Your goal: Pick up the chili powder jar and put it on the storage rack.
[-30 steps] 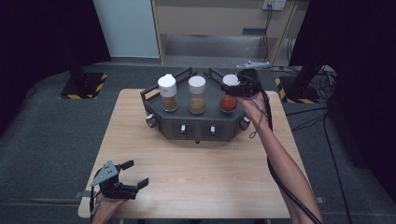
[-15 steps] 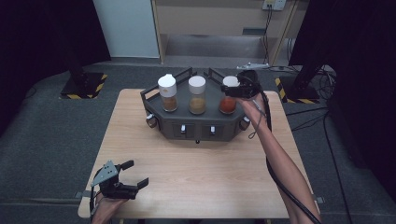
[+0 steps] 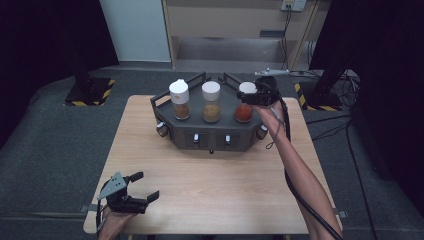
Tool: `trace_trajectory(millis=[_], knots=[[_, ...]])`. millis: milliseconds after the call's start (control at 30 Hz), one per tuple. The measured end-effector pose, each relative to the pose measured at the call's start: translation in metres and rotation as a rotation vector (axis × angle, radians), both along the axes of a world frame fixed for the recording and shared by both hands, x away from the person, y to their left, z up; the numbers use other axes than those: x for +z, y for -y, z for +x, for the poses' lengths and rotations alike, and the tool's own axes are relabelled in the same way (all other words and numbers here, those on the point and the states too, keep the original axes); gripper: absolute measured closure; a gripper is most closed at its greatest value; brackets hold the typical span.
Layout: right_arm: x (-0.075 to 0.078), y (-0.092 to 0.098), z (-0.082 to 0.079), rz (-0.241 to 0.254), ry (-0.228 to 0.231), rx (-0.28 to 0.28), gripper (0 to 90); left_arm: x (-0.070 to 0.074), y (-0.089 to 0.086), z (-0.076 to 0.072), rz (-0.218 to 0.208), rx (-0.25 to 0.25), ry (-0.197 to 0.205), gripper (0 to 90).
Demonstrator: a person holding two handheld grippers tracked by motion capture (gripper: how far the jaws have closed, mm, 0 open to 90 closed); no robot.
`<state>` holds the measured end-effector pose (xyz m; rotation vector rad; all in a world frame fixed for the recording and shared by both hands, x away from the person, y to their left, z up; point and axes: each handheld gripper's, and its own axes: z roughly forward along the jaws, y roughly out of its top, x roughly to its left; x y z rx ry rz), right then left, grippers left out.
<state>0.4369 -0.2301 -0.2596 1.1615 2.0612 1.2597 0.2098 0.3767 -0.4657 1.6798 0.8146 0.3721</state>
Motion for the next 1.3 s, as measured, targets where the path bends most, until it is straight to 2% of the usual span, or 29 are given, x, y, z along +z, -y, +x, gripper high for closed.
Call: trace_trajectory(millis=[267,400,500,633,800,967,1300], knots=[[-0.001,0.002,-0.001,-0.001,0.009,0.004,32.0,0.0,0.0,0.0,0.0,0.0,0.001,0.0],[-0.002,0.005,-0.005,0.016,0.023,-0.002,26.9,0.0,0.0,0.0,0.0,0.001,0.001,0.0],[0.001,0.007,-0.009,0.009,0.035,-0.01,20.4,0.0,0.0,0.0,0.001,0.0,0.002,0.0],[0.006,0.016,-0.018,0.029,0.064,-0.018,15.3,0.0,0.001,0.0,0.003,-0.001,0.002,0.0],[0.011,0.023,-0.034,0.04,0.123,-0.023,11.8,0.0,0.001,0.0,0.005,-0.003,0.003,0.0],[0.015,0.029,-0.048,0.046,0.163,-0.004,10.9,0.001,0.001,0.0,0.008,-0.006,0.002,0.0],[0.019,0.036,-0.069,0.055,0.19,0.081,11.0,0.0,0.001,0.0,0.004,-0.002,0.001,0.0]])
